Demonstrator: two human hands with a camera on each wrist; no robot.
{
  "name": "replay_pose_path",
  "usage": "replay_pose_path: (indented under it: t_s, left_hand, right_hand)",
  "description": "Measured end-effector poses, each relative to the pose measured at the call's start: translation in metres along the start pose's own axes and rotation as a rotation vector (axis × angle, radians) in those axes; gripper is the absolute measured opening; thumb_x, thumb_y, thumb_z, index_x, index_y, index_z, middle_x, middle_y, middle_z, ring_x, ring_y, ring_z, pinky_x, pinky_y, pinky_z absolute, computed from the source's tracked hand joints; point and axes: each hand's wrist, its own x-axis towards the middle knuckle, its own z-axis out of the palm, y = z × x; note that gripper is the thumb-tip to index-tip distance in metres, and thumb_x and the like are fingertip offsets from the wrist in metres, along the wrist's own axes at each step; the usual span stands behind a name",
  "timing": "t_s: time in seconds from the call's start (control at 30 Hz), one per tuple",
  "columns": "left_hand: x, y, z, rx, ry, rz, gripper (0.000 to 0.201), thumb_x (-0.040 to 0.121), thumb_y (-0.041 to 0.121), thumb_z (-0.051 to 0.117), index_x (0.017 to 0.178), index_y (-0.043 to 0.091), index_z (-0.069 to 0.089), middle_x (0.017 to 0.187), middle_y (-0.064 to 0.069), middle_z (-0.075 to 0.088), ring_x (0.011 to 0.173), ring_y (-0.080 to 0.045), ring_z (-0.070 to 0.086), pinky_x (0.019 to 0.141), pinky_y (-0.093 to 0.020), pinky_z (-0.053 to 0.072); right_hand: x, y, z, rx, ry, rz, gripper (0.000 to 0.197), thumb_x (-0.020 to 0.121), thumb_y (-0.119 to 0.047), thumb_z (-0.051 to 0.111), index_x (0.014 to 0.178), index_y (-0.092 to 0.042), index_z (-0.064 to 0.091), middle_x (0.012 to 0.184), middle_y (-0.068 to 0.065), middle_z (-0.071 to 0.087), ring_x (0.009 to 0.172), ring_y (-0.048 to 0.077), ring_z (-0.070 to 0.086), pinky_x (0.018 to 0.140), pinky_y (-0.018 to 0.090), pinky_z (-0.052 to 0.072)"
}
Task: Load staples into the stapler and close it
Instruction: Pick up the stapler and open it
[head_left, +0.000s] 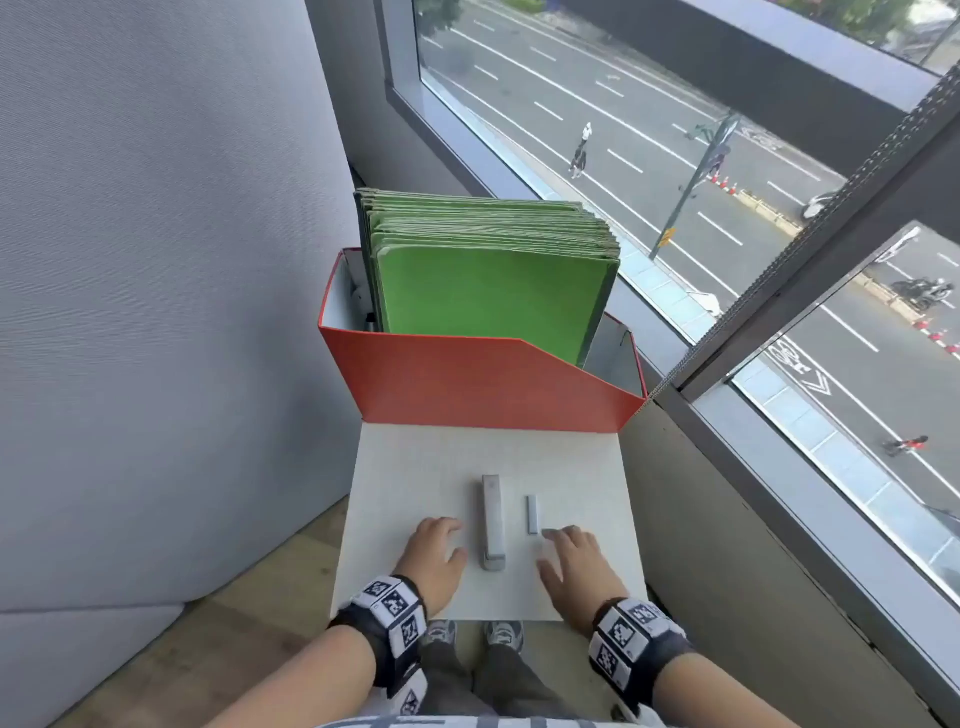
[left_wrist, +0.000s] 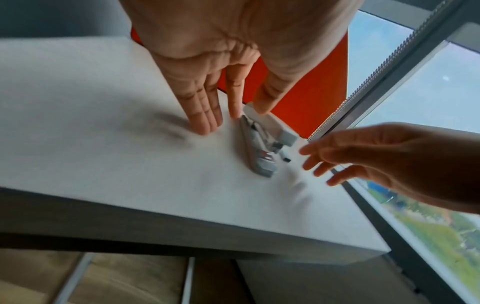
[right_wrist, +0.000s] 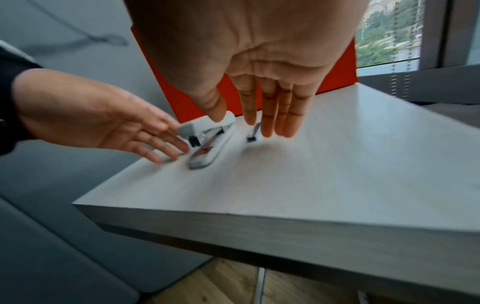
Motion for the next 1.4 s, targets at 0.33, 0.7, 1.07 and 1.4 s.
replay_pose_path:
  t_s: [0.33, 0.7, 1.07, 1.4]
  left_hand:
    - [0.018, 0.023, 0.019, -0.563, 0.028, -0.184, 0.031, 0.098, 0.009, 0.034, 0.115, 0.007, 0.06, 0.11, -0.009, 0.063, 0.102, -0.024, 0.06, 0.098, -0.038, 0.048]
    - [0.023, 0.015, 0.014, -0.791, 0.113, -0.265, 0.015, 0.098, 0.022, 0.038, 0.108, 0.021, 0.048, 0.101, -0.01, 0.064, 0.09, -0.03, 0.064, 0.086, -0.049, 0.054]
    - [0.016, 0.028, 0.015, -1.296, -0.02, -0.249, 0.024, 0.098, 0.028, 0.042, 0.108, 0.026, 0.064, 0.099, -0.005, 0.072, 0.092, -0.022, 0.066, 0.076, -0.033, 0.048]
    - [0.016, 0.031, 0.018, -1.41, -0.063, -0.23, 0.031, 0.1, 0.035, 0.035, 0.117, 0.025, 0.06, 0.096, 0.002, 0.076, 0.097, -0.02, 0.065, 0.083, -0.036, 0.048]
  right_hand:
    - [0.033, -0.064, 0.008, 0.218, -0.045, 0.127, 0.05, 0.091, -0.037, 0.048, 0.128, -0.005, 0.037, 0.116, 0.018, 0.062, 0.104, 0.031, 0.06, 0.085, 0.037, 0.05]
    - [0.033, -0.087, 0.001, 0.277, -0.014, 0.137, 0.033, 0.09, -0.034, 0.049, 0.105, -0.004, 0.049, 0.099, 0.017, 0.069, 0.081, 0.031, 0.067, 0.066, 0.037, 0.055]
    - [0.023, -0.11, -0.024, 0.193, -0.108, 0.076, 0.069, 0.082, -0.017, 0.05, 0.141, -0.012, 0.015, 0.104, 0.021, 0.065, 0.087, 0.033, 0.065, 0.069, 0.037, 0.055]
    - [0.025, -0.119, -0.037, -0.036, -0.138, 0.09, 0.061, 0.087, -0.019, 0.046, 0.139, -0.003, 0.019, 0.106, 0.022, 0.065, 0.092, 0.034, 0.065, 0.065, 0.032, 0.045]
